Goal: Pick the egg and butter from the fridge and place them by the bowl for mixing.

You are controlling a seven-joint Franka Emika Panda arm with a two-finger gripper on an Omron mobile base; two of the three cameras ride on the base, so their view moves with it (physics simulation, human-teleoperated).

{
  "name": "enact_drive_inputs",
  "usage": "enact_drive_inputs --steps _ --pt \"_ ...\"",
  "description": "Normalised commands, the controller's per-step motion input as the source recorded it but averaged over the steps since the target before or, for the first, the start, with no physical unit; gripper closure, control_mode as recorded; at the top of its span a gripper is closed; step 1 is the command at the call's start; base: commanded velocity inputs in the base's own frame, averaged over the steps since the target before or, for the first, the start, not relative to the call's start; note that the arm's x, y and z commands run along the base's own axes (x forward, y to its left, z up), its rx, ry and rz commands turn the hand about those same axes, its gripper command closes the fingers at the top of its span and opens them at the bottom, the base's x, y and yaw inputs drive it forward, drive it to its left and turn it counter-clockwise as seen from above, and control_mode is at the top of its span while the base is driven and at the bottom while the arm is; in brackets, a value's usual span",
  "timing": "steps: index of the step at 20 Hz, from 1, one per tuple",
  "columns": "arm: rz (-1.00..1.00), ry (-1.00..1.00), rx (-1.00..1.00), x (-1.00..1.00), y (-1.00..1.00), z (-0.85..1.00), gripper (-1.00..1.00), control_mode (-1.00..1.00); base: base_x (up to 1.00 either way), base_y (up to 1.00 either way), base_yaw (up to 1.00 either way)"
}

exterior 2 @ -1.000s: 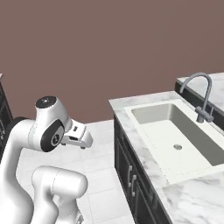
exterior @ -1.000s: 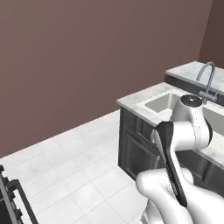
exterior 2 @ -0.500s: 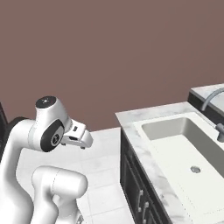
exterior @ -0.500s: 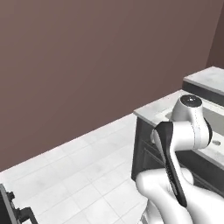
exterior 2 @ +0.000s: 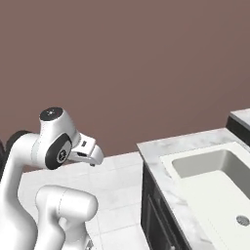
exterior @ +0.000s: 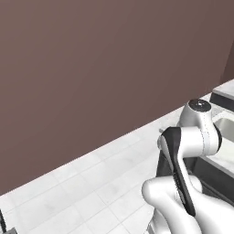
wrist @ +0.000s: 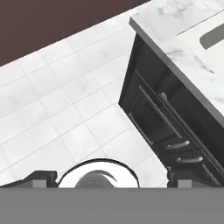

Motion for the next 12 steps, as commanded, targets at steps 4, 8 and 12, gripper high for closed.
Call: enact_drive_inputs --steps 4,8,12 --pt "0.0 0.0 0.0 0.0 0.0 0.0 -1.0 1.0 0.77 0.15 -0.04" --pt "0.0 0.0 0.0 0.0 0.0 0.0 -1.0 1.0 0.8 0.14 -0.05" --pt "0.0 0.0 0.0 0.0 0.0 0.0 -1.0 1.0 0.8 0.1 -0.12"
